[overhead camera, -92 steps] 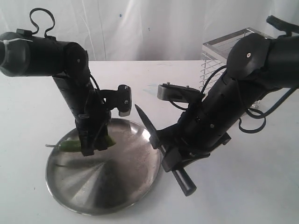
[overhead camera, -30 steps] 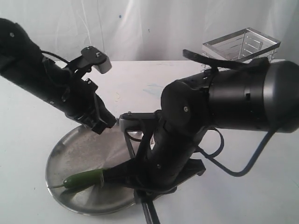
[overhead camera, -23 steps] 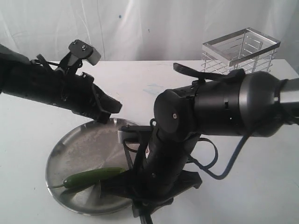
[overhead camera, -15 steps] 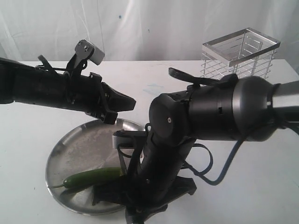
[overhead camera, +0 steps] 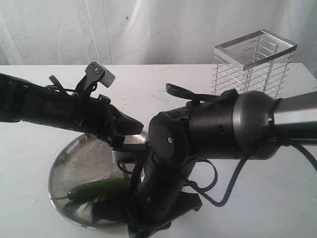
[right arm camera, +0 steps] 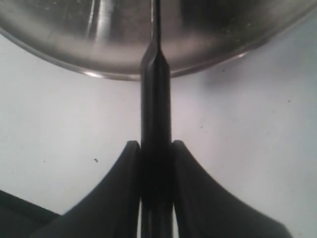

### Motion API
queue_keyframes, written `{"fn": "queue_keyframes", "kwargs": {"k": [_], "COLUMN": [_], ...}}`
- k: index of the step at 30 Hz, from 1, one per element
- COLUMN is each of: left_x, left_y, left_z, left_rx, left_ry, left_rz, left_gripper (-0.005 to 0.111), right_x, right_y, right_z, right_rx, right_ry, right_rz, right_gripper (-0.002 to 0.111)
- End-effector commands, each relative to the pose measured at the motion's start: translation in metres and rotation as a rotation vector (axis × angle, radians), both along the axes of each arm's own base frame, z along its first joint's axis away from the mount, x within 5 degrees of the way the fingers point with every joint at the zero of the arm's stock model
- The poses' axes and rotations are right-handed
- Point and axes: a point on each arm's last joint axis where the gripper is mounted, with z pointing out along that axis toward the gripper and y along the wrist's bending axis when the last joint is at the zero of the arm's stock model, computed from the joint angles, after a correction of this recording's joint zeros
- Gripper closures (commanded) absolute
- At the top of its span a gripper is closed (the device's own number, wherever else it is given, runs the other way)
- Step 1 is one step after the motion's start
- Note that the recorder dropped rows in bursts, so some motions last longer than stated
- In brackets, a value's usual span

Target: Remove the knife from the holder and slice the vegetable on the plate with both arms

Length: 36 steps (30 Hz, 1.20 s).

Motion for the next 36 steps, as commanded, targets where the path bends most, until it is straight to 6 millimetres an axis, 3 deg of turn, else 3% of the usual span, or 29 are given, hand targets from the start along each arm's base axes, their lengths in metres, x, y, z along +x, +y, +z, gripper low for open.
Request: {"fn": "queue_keyframes", "kwargs": {"k": [1, 11, 26, 36], "left_x": [-0.002, -0.002, -0.001, 0.000], "left_y": [0.000, 0.004, 0.000, 0.000], "left_z": [-0.003, -0.020, -0.015, -0.034], "left_rx": [-0.002, 0.061, 0.001, 0.037], "left_ry": [0.005, 0.030, -0.001, 0.053], "left_rz": [-0.019, 0.002, -0.009, -0.032], "left_gripper": [0.107, 0.107, 0.107, 0.107], "right_x": [0.002, -0.005, -0.005, -0.009], "right_y": [-0.003, 0.005, 0.008, 0.012], "right_z": [0.000, 0.001, 0.001, 0.001], "right_rx": [-0.027, -0.012, 0.003, 0.012], "right_ry": [-0.033, -0.055, -0.092, -0.098], "right_rz": [-0.045, -0.021, -0.036, -0.023], "right_gripper": [0.108, 0.108, 0.108, 0.108]}}
